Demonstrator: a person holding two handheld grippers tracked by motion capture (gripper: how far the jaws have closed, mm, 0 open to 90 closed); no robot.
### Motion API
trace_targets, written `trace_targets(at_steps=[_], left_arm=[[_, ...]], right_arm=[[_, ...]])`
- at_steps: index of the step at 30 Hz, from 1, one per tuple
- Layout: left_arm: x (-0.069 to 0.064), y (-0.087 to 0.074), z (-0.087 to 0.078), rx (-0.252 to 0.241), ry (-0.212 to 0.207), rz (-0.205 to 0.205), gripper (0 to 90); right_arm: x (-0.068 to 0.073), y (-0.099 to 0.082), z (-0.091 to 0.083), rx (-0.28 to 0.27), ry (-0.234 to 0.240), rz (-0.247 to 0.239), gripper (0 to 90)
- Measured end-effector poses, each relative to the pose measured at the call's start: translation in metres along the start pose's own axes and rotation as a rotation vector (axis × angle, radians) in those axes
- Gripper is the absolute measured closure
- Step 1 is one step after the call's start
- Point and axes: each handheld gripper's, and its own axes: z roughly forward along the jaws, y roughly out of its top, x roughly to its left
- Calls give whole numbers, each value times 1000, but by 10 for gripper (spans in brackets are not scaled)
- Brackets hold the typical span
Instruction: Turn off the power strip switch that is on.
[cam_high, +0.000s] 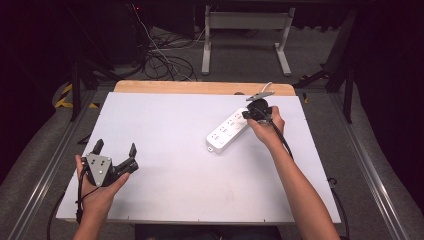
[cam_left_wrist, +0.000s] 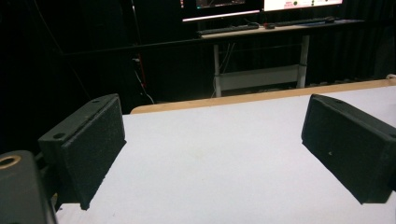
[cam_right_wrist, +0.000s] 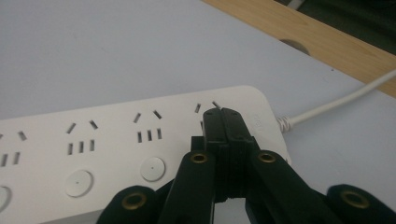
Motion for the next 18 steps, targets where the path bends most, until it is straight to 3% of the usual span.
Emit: trace_targets(at_steps=[7,12,18], left_arm=[[-1,0,-1,0,-5,0,68],[1,-1,-1,4,1,-4,69],[2,0,-3,1,2,-3,69]], right_arm=[[-3,-4,7,-9,10,5,900],[-3,-6,13,8,-16,-4,900],[-7,-10,15,13,-10,17,900]])
